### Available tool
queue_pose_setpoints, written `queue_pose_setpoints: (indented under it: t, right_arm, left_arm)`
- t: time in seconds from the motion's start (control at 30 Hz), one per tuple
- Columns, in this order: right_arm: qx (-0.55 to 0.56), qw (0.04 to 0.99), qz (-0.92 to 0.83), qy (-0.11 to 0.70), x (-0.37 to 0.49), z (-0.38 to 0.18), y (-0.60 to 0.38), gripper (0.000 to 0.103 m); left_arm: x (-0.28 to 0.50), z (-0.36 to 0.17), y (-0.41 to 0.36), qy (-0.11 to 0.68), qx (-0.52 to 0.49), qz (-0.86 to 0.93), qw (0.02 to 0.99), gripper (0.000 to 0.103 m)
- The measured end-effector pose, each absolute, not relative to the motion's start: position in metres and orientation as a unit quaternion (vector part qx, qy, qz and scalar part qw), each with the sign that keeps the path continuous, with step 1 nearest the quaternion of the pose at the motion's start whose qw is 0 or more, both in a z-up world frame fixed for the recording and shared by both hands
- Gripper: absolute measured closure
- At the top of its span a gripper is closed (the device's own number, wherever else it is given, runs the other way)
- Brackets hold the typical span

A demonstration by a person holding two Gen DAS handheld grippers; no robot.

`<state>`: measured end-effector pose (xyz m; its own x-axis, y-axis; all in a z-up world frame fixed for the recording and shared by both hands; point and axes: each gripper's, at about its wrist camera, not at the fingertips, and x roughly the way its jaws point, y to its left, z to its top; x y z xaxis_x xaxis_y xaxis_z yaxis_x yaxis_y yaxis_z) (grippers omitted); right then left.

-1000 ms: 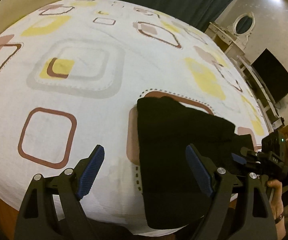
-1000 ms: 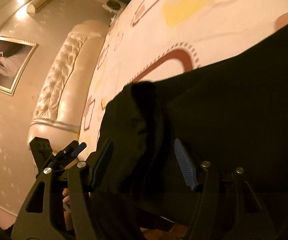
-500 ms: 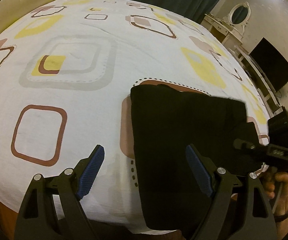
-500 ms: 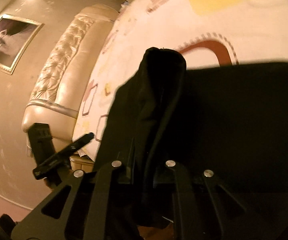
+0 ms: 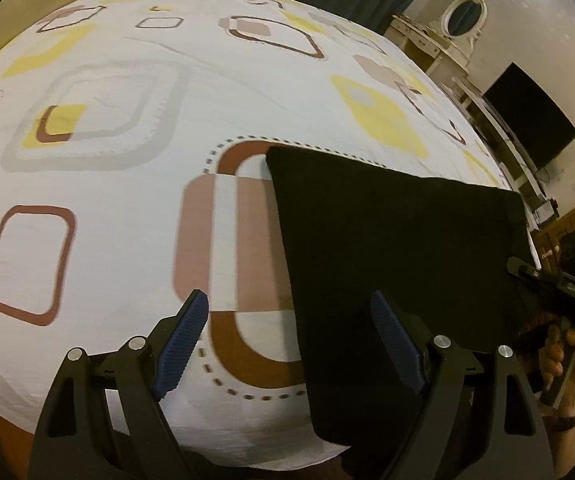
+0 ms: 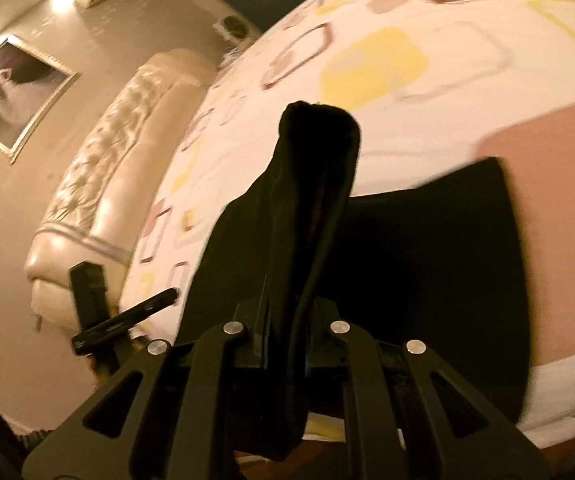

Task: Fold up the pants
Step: 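Grasp the folded black pants' edge with the right gripper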

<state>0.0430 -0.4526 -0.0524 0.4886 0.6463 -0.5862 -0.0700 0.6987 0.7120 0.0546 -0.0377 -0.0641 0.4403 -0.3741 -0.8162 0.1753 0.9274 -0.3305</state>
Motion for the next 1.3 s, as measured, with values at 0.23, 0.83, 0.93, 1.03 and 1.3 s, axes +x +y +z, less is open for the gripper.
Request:
queue_pose_setpoints:
  t: [0.23,0.83,0.93,1.03,1.3]
  right_arm:
    - [0.339,0.793,0.191,0.469,0.044,-0.086,-0.48,0.093]
    - [0.317,0.799,0.161,0.485,0.045,-0.094,-0.497,0.092]
    - [0.332,0.798,0.163,0.475,0.037,-0.092,-0.502,0.089]
    - [0.354,0.801,0.149,0.459,0.024,-0.088,-0.516,0.082]
    - [0.435,0.776,0.136,0.435,-0.005,-0.103,-0.551,0.031]
  left_arm:
    - [0.045,-0.072,-0.055,0.51,-0.079,-0.171,0.84,0.021]
    - [0.049,-0.084,-0.072,0.521,-0.078,-0.177,0.831,0.021]
    - [0.048,-0.085,-0.071,0.522,-0.08,-0.177,0.831,0.021]
    - [0.049,-0.082,-0.067,0.522,-0.087,-0.185,0.828,0.021]
    - [0.051,-0.091,-0.037,0.528,-0.142,-0.194,0.815,0.021]
